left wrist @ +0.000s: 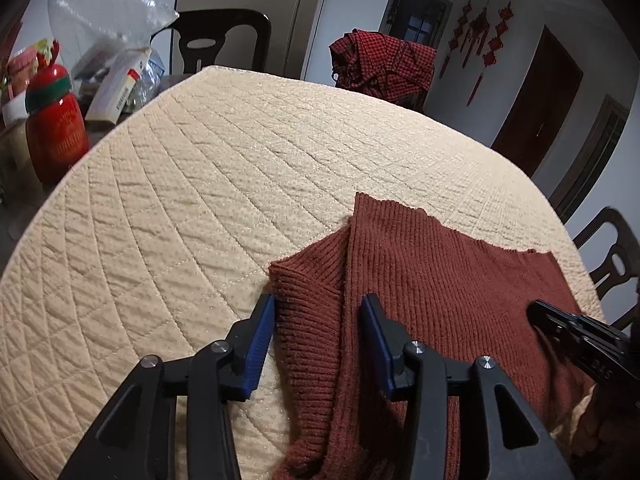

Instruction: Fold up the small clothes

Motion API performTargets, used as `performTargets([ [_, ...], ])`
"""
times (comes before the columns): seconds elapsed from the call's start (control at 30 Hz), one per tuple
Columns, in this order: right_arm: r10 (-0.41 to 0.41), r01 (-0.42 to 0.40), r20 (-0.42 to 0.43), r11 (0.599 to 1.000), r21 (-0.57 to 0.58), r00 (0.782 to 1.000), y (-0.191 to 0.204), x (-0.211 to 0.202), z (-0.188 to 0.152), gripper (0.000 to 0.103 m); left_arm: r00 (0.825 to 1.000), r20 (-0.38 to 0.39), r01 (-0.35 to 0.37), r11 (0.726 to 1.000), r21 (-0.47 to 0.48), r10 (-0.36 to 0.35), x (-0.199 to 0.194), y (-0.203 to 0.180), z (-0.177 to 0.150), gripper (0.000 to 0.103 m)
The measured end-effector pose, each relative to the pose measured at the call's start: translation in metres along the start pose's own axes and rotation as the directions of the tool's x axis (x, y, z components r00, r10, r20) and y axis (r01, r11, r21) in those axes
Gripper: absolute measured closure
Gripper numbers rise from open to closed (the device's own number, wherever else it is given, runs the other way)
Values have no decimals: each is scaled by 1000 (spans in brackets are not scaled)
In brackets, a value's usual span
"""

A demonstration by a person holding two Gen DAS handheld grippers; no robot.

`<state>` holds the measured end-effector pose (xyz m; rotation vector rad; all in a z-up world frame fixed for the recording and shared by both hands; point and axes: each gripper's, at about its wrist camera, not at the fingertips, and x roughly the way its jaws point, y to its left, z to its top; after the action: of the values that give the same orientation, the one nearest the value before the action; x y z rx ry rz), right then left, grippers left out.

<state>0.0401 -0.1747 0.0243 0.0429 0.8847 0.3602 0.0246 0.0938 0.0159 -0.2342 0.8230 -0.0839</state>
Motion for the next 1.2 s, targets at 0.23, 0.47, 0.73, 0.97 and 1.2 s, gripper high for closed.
performTargets([
  [0.23,38,-38,-12,998,-52,999,17,-14,-11,100,999,-2,40,998,-43,-40,-1,10,-2,51],
  [0.47,76,-77,-28,996,-46,997,23,-36,-48,99,996,-11,87,995,-49,-88,3,11,2,46],
  [0.73,85,-87,-47,995,-40,995,24,-41,-68,99,995,-26,96,994,-46,-97,-7,9,-8,47],
  [0.97,126,-128,-45,991,-42,991,20,-42,-66,99,993,-37,107,993,-59,-109,-6,10,-8,68],
  [1.2,128,-129,19,992,9,992,-5,-57,-65,99,965,-23,254,958,-136,-260,-17,7,3,85],
])
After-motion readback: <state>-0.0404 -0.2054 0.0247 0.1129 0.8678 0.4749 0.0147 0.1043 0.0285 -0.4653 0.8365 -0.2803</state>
